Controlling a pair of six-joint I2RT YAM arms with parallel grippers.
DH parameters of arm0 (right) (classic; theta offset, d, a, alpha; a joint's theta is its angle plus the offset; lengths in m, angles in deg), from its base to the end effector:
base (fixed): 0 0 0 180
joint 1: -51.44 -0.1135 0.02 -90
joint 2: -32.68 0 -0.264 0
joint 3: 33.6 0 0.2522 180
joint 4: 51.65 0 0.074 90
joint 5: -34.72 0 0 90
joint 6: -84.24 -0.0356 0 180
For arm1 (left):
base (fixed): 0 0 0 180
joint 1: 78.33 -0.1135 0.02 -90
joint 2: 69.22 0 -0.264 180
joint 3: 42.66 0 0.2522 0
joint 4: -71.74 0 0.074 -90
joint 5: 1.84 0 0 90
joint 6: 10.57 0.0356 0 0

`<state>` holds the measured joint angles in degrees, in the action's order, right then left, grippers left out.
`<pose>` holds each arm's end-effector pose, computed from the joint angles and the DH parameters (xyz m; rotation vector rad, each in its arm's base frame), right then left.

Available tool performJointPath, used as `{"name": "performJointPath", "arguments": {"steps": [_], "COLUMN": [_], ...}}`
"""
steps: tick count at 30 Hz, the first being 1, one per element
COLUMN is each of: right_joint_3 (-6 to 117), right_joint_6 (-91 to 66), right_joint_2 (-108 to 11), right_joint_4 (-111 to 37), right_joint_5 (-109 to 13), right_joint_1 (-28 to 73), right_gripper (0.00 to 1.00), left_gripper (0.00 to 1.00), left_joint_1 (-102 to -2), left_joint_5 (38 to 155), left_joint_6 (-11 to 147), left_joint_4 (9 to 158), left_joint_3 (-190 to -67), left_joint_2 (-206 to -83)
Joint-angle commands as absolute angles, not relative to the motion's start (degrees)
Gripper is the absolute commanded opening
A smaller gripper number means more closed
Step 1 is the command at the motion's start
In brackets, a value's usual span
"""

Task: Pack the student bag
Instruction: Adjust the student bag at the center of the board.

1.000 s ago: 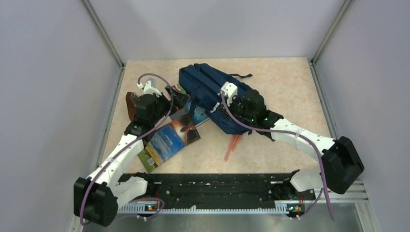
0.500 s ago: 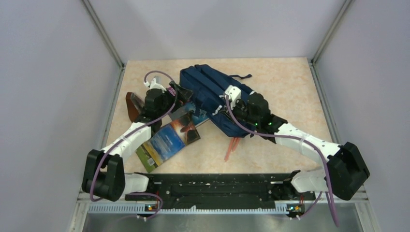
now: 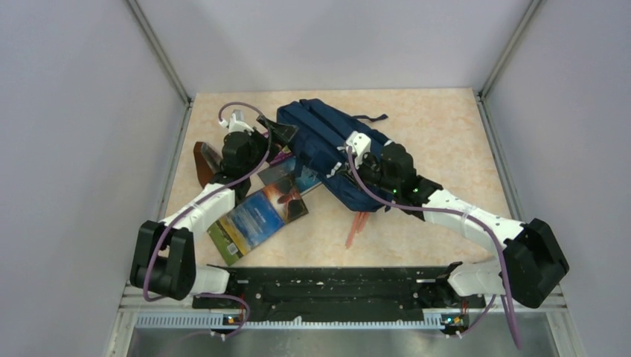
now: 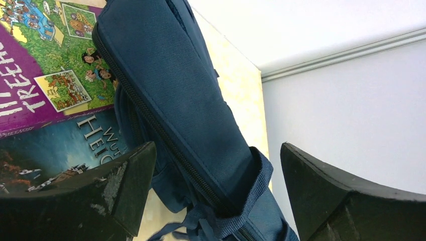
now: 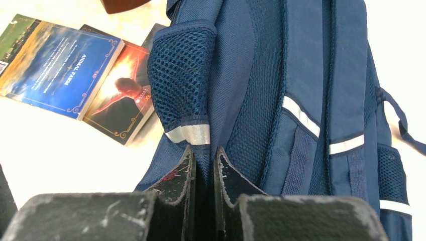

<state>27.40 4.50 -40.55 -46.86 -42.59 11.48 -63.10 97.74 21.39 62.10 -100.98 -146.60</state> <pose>0.2205 0.1950 0.2810 -0.9441 1.6476 0.5622 0.2959 -0.0867 0.2709 -0.5544 1.7753 -1.0632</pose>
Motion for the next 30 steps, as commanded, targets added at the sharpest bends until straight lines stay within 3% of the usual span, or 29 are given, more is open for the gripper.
{"name": "performJointPath", "arguments": {"steps": [1, 18, 20, 22, 25, 27, 30], "right_joint_3": [28.89, 31.91, 32.33, 32.87, 33.57, 33.70, 32.94], "right_joint_6": [4.22, 6.59, 7.16, 7.76, 8.58, 8.81, 9.69], "right_joint_2": [-36.84, -39.38, -39.57, -39.72, -39.93, -39.81, -39.01], "right_joint_4": [-58.36, -54.44, -53.50, -52.31, -50.98, -50.92, -51.94], "right_joint_5": [-39.12, -39.09, -39.59, -40.74, -42.93, -44.44, -46.11], "right_joint_1": [11.54, 11.50, 11.49, 11.51, 11.47, 11.45, 11.38], "right_gripper": [0.00, 0.00, 0.00, 0.00, 0.00, 0.03, 0.26], "left_gripper": [0.98, 0.95, 0.81, 0.48, 0.15, 0.01, 0.00], "left_joint_1": [-63.83, -64.87, -64.96, -64.97, -64.97, -64.97, -64.97], "left_joint_5": [98.92, 100.48, 101.36, 102.07, 102.16, 101.25, 100.64], "left_joint_6": [20.97, 24.40, 24.50, 24.29, 24.47, 24.73, 23.97], "left_joint_4": [57.95, 65.22, 65.19, 65.10, 65.42, 66.34, 66.47], "left_joint_3": [-102.46, -110.93, -111.90, -112.44, -112.64, -112.78, -112.76], "left_joint_2": [-147.84, -158.29, -159.38, -159.80, -159.15, -157.98, -156.69]}}
